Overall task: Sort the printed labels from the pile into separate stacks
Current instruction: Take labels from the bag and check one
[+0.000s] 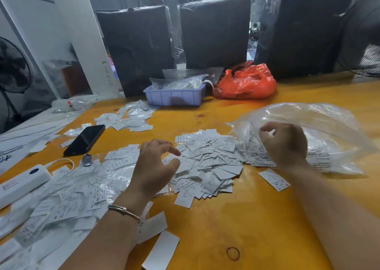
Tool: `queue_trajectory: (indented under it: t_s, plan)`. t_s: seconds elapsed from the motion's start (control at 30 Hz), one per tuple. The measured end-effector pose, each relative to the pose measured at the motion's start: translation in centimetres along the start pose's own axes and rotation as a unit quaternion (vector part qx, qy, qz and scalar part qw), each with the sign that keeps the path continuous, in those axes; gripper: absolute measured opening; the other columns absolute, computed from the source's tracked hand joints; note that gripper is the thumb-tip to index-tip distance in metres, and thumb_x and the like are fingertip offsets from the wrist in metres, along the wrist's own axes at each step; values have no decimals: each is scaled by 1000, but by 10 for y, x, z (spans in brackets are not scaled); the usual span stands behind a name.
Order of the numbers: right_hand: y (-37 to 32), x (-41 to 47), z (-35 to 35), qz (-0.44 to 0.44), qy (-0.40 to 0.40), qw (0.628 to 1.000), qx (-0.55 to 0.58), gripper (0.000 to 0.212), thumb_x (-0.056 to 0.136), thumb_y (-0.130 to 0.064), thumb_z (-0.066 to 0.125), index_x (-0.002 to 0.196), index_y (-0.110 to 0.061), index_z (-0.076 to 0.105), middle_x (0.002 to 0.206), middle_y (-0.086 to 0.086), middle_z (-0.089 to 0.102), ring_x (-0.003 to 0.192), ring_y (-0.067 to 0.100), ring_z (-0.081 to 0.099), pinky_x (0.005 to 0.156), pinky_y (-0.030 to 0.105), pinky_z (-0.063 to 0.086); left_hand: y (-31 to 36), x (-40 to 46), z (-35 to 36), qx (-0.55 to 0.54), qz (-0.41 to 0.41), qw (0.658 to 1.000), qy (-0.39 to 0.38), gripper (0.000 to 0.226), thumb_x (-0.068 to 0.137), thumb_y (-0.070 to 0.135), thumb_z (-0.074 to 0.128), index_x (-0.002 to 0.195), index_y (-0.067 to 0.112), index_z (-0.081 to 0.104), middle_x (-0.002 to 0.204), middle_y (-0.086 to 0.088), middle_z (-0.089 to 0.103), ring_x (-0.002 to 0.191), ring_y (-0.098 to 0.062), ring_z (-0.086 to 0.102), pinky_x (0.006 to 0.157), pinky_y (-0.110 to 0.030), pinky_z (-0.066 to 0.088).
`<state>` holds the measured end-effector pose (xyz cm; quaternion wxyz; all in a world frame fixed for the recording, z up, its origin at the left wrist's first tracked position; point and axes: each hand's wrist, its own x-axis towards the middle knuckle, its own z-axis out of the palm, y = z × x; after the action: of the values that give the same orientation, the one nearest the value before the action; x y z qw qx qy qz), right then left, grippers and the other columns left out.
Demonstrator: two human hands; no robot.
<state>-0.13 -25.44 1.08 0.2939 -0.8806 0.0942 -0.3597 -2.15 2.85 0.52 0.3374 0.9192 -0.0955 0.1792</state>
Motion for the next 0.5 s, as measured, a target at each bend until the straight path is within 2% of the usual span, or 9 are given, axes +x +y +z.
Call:
queue_trajectory:
  t_s: [0.07, 0.13, 0.17, 0.23, 0.33, 0.43, 0.5]
  plan:
    - [-20, -11, -2, 21, -103, 981, 166, 7, 80, -6, 69, 79, -10, 75, 73, 6, 72, 68, 19, 65, 63, 29, 51, 3, -2, 2, -38, 23, 998, -33, 23, 82, 14, 67, 93, 35, 68, 114, 18, 56, 115, -5, 45, 93, -30, 39]
    - [-40, -24, -2, 59, -248, 911, 323, 7, 77, -2, 72, 78, -9, 74, 69, 7, 72, 57, 10, 62, 56, 22, 48, 8, -4, 2, -110, 24, 990, -82, 23, 85, 22, 73, 102, 36, 68, 117, 23, 58, 112, 5, 51, 89, -21, 42]
    - [-46, -30, 0, 69, -312, 873, 369, 6, 77, -3, 73, 80, -8, 73, 71, 8, 73, 55, 10, 61, 54, 20, 46, 11, -4, 1, -150, 15, 982, -114, 27, 84, 29, 75, 109, 37, 67, 117, 24, 60, 110, 10, 53, 86, -17, 44]
    - [-53, -39, 3, 61, -391, 826, 402, 8, 77, -6, 74, 85, -5, 72, 75, 10, 73, 60, 13, 64, 55, 21, 46, 17, -6, 1, -217, -8, 960, -175, 45, 80, 39, 76, 123, 34, 61, 115, 16, 68, 108, 5, 60, 86, -19, 50]
    - [-57, -46, 6, 28, -399, 817, 415, 8, 77, -6, 76, 84, -3, 72, 74, 11, 73, 66, 20, 69, 57, 22, 49, 21, -7, 2, -280, -17, 934, -220, 48, 84, 20, 76, 129, 19, 58, 103, 0, 75, 97, -12, 71, 80, -26, 56]
    - [-57, -48, 7, 26, -407, 810, 422, 11, 78, -6, 75, 87, -1, 71, 76, 13, 73, 69, 23, 70, 60, 23, 51, 22, -8, 4, -313, -24, 927, -204, 30, 83, -2, 71, 112, 2, 66, 86, -14, 75, 77, -22, 72, 71, -24, 55]
    - [-54, -43, 8, 33, -389, 817, 425, 13, 80, -5, 73, 92, -2, 71, 79, 11, 74, 69, 21, 70, 60, 22, 52, 20, -8, 4, -313, -31, 933, -173, 17, 83, -8, 70, 99, -3, 69, 78, -16, 74, 69, -20, 70, 65, -22, 54]
